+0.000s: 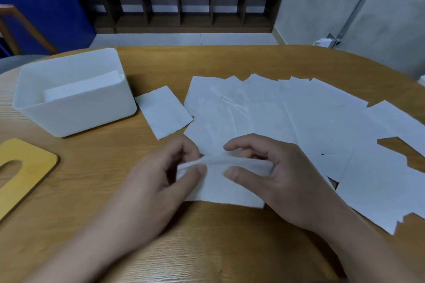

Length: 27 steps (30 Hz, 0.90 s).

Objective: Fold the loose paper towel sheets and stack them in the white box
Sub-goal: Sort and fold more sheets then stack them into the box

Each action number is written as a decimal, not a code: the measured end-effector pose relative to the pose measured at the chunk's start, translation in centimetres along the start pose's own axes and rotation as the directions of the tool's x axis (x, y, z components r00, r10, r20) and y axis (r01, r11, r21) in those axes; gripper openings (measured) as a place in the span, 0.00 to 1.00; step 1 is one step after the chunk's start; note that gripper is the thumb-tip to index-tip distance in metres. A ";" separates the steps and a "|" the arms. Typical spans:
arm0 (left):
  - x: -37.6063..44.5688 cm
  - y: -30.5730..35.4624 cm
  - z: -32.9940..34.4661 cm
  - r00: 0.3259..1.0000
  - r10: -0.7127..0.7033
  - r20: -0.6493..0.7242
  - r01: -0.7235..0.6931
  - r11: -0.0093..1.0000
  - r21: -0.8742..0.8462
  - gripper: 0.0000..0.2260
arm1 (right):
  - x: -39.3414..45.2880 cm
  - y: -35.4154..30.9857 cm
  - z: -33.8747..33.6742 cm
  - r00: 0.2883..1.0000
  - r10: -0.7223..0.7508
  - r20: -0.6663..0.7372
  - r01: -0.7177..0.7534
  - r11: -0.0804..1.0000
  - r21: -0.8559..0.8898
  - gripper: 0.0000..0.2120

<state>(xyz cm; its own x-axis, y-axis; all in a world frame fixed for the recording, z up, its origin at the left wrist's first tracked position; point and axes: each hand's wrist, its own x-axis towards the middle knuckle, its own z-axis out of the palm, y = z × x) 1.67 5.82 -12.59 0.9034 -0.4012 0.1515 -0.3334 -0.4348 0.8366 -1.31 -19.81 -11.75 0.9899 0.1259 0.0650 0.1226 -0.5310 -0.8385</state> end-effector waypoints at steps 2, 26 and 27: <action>0.0 -0.3 -1.2 0.997 -0.064 -0.044 0.062 0.997 -0.052 0.04 | 0.3 -0.2 0.5 0.999 0.011 -0.035 -0.008 0.998 0.070 0.10; 3.8 -0.5 -1.9 1.000 -0.005 -0.025 0.012 0.953 0.303 0.10 | 4.3 1.9 1.7 0.969 -0.040 -0.245 -0.078 0.887 -0.455 0.13; 4.2 -0.4 -1.2 1.000 -0.007 -0.011 0.010 0.949 0.314 0.11 | 4.5 2.0 1.7 0.973 -0.034 -0.229 -0.080 0.877 -0.474 0.13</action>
<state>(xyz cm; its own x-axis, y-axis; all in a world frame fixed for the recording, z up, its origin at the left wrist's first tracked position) 5.90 5.30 -11.66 0.9086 -0.3893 0.1510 -0.3918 -0.6699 0.6307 3.22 -18.85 -14.04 0.9751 -0.0507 0.2158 0.0617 -0.8728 -0.4841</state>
